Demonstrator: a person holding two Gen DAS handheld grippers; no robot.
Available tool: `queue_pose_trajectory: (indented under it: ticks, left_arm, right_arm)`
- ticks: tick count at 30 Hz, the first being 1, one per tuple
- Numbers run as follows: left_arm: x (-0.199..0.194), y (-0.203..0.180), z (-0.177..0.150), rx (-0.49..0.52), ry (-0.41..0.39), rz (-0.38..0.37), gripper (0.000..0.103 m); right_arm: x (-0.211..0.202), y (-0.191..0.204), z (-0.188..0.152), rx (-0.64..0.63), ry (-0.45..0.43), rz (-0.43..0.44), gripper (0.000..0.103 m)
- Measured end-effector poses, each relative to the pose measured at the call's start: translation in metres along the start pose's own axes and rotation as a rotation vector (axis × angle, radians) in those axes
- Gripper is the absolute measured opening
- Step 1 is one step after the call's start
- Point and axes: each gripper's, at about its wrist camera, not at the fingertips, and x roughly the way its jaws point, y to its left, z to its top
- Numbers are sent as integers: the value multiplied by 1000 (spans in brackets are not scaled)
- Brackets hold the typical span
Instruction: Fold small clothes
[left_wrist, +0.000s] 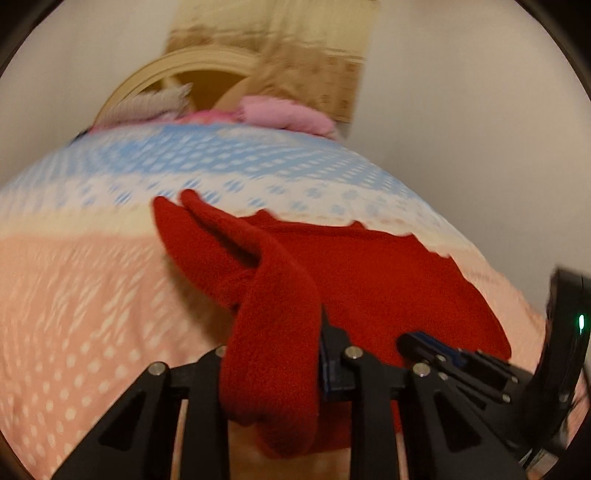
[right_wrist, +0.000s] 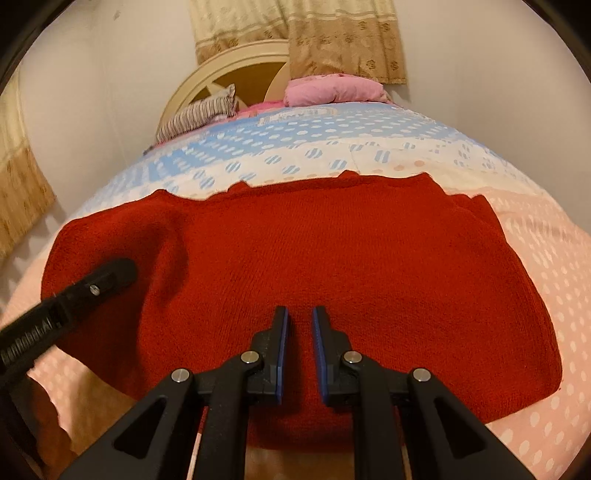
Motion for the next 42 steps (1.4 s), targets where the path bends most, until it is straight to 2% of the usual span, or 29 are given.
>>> queue_pose_trajectory:
  ticks: [3, 5, 11, 13, 15, 18, 20, 21, 23, 26, 34, 39, 42]
  left_arm:
    - [14, -20, -2, 108, 24, -5, 25]
    - [23, -25, -4, 137, 37, -1, 25]
    - [31, -20, 0, 133, 58, -52, 25]
    - [28, -23, -3, 125, 57, -61, 25]
    - [25, -22, -5, 116, 55, -69, 25]
    - [27, -22, -3, 112, 53, -72, 25]
    - [27, -25, -4, 117, 52, -68, 25]
    - [27, -26, -4, 119, 52, -68, 25]
    - [27, -26, -4, 118, 53, -73, 25]
    - [28, -26, -5, 120, 53, -74, 25]
    - [30, -41, -8, 191, 58, -66, 24]
    - [28, -39, -8, 175, 59, -91, 25]
    - [27, -42, -8, 185, 59, -87, 25]
  right_arm:
    - [1, -11, 0, 65, 4, 34, 13]
    - [3, -14, 1, 86, 12, 50, 13]
    - [6, -13, 1, 80, 26, 51, 14]
    - [8, -17, 2, 104, 34, 75, 14]
    - [8, -24, 4, 133, 43, 114, 19]
    - [5, -30, 16, 162, 48, 188, 37]
    - [2, -25, 32, 139, 37, 218, 68]
    - [1, -23, 41, 127, 29, 232, 71]
    - [3, -14, 59, 98, 35, 260, 71]
    - [21, -1, 77, 71, 105, 332, 71]
    - [48, 23, 88, -19, 211, 434, 71]
    - [58, 24, 81, -34, 251, 458, 71]
    - [62, 25, 75, -58, 248, 392, 71]
